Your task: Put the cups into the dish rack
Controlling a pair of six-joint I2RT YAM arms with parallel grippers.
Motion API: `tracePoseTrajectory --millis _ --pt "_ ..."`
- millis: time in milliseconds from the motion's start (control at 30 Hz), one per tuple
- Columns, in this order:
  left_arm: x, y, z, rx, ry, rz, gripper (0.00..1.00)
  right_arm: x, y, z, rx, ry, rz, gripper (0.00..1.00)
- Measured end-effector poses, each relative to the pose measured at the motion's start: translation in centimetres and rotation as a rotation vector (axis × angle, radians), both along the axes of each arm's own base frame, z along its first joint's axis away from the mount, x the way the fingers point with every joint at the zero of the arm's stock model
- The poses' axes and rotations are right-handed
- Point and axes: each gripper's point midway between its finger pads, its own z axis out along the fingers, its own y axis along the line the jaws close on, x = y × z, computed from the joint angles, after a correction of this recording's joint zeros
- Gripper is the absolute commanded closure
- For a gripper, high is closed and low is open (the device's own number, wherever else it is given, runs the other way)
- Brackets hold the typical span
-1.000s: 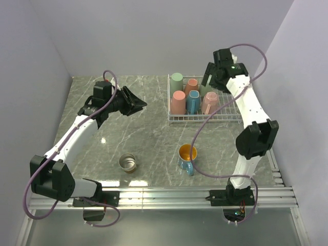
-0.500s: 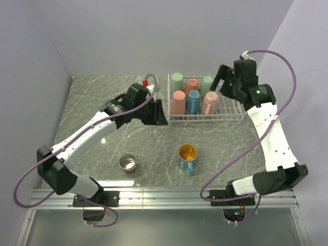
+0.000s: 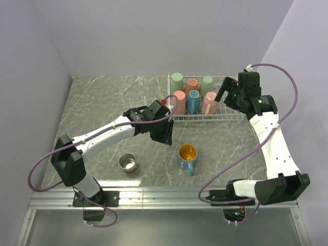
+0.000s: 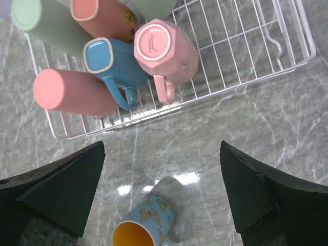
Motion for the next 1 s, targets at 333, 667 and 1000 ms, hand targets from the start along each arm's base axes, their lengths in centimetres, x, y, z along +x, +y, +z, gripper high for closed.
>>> tracePoseTrajectory --millis 333,667,1000 --pt "-1.2 -3.0 -1.6 0.038 0.003 -0.107 0.58 -0.3 0.3 0.8 0.018 -0.029 0.018 0.0" --pt "-2.1 -5.9 -4.2 0.133 -0.008 -0.222 0.67 -0.4 0.3 0.2 0.015 -0.016 0.019 0.0" --pt "-1.2 -5.7 -5.2 0.19 -0.034 -0.227 1.0 -0.5 0.2 -0.4 0.009 -0.004 0.022 0.0"
